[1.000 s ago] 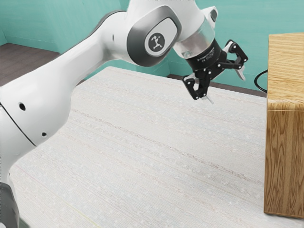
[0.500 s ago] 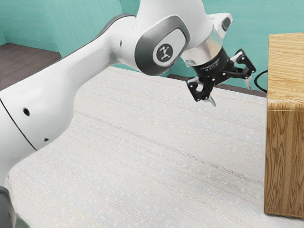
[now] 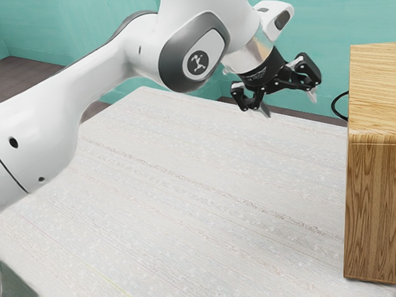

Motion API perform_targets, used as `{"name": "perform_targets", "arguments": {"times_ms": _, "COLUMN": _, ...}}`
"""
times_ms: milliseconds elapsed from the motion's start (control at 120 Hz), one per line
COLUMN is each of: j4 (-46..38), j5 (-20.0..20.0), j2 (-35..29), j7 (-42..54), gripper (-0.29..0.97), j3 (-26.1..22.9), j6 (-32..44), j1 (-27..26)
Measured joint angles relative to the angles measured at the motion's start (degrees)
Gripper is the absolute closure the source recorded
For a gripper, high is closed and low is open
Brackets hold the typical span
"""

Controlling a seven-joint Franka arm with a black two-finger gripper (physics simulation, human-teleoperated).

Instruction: Pull the drawer handle with one arm to open the drawer

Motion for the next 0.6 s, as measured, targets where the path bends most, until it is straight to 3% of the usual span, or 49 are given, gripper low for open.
{"name": "perform_targets", "arguments": {"times_ms": 142, "j4": -0.29, "j5": -0.92, "j2": -0.58, "j7": 2.14, "gripper": 0.0, "j3": 0.48, "j6": 0.37, "j1": -0.55}}
{"name": "perform_targets", "arguments": {"times_ms": 367, "j4": -2.4, "j5": -7.9, "j2": -1.39, "j7": -1.29, "gripper": 0.0, "j3": 0.59, "j6": 0.63, "j1": -0.53}}
{"name": "perform_targets", "arguments": {"times_ms": 600, "j4": -1.96, "j5": -9.65, "j2": -0.91, "j7": -4.5, "gripper": 0.01, "j3": 1.78, "j6": 0.87, "j1": 0.02}}
